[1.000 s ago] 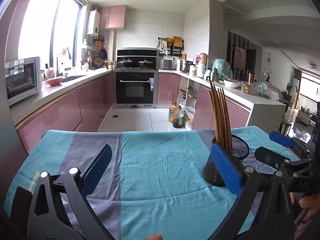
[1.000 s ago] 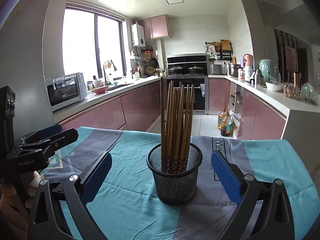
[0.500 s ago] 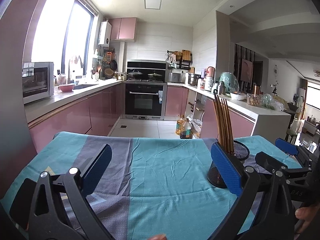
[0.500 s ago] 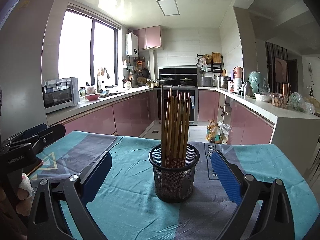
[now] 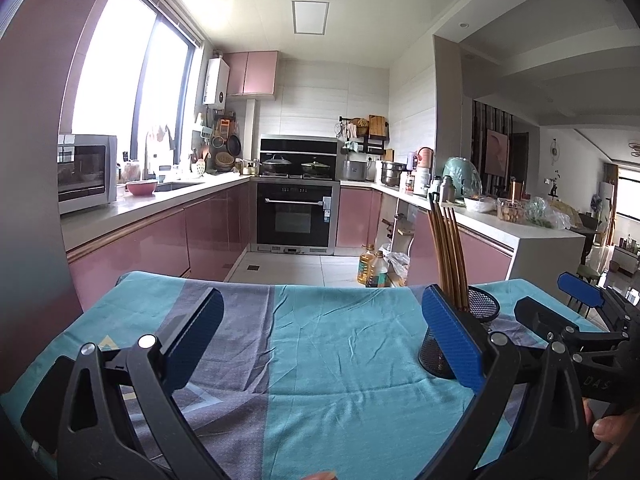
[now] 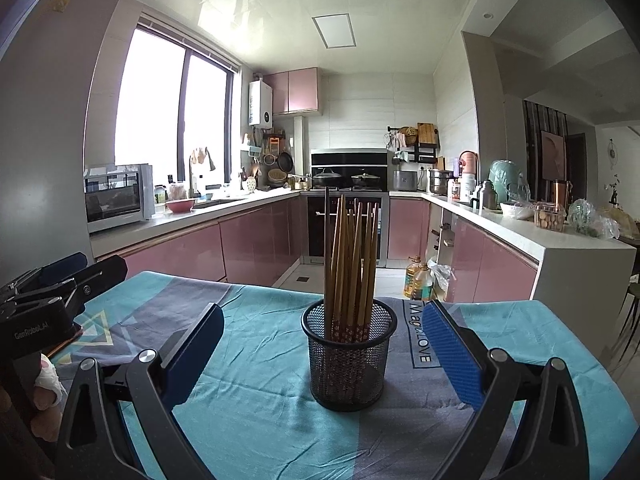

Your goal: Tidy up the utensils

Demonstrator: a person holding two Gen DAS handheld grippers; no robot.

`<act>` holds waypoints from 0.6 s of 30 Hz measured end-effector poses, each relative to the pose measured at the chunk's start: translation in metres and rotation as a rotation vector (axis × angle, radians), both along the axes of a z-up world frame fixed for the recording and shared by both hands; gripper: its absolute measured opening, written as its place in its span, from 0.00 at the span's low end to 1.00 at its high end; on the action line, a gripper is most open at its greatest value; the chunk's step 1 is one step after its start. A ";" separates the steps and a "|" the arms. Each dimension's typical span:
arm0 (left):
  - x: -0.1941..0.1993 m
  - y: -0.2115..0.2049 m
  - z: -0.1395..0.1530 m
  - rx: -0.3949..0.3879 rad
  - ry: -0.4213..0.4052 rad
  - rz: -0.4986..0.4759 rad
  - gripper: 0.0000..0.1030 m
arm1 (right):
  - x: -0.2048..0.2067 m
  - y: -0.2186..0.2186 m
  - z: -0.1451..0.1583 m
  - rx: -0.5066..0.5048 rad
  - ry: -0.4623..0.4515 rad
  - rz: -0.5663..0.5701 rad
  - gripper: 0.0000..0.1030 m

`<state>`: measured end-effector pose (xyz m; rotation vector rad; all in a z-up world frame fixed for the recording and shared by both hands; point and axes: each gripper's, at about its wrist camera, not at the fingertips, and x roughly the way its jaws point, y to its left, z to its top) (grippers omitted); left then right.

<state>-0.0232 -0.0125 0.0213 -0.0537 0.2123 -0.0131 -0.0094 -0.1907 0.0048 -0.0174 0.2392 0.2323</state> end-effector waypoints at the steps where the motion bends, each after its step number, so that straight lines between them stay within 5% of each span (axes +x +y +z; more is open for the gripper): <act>1: -0.001 0.000 0.000 0.002 -0.002 -0.001 0.95 | 0.000 0.000 0.000 0.001 -0.001 0.001 0.93; 18: -0.005 0.001 0.000 -0.007 -0.016 -0.008 0.95 | -0.004 0.001 0.001 0.006 -0.018 -0.013 0.93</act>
